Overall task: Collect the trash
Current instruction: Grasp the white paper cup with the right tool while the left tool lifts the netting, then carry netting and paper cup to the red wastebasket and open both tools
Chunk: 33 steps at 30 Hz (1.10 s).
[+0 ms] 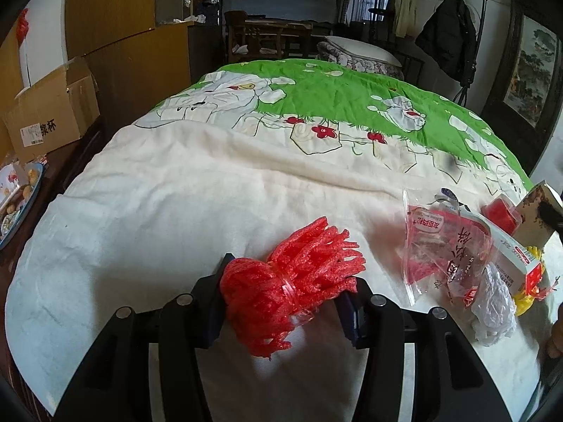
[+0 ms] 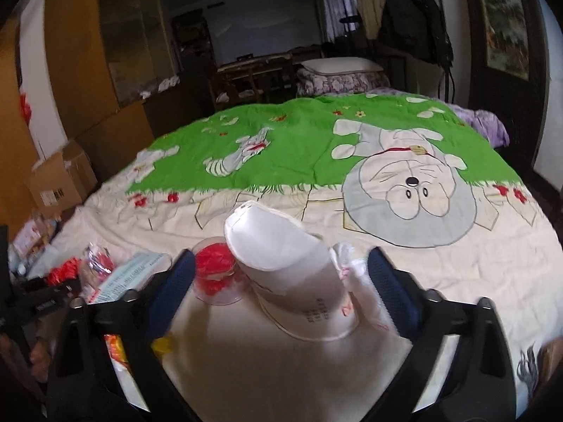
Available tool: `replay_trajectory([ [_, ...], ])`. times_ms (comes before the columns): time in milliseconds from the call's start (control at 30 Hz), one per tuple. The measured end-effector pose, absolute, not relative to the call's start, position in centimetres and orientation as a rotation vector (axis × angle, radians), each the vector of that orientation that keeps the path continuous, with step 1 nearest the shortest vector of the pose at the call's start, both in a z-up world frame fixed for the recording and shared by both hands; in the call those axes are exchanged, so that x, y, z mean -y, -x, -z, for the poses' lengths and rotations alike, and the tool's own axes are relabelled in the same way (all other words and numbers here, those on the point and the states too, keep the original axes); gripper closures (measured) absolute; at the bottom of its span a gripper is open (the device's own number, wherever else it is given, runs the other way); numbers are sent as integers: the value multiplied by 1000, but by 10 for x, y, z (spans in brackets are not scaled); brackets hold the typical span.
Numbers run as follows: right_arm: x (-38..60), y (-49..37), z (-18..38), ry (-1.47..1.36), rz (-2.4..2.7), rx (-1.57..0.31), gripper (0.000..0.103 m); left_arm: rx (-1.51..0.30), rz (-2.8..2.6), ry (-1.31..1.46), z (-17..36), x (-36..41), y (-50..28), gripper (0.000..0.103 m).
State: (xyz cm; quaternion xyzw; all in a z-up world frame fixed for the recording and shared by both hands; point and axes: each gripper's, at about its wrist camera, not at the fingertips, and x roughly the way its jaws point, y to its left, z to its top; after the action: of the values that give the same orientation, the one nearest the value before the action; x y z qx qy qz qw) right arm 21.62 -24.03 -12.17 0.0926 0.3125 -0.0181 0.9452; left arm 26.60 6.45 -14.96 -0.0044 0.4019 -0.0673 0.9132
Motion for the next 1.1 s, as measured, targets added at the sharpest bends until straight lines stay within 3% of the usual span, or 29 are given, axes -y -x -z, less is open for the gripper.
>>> replay_trajectory([
  [33,241,-216,123,-195,28,-640,49,-829,141,10,149,-65,-267,50],
  [100,243,-209,117,-200,28,-610,70,-824,150,17,148,-66,-266,52],
  [600,239,-144,55,-275,-91,-471,70,-737,195,102,96,-82,-210,56],
  [1100,192,-77,10,-288,-284,-393,70,-626,120,100,41,-122,-100,56],
])
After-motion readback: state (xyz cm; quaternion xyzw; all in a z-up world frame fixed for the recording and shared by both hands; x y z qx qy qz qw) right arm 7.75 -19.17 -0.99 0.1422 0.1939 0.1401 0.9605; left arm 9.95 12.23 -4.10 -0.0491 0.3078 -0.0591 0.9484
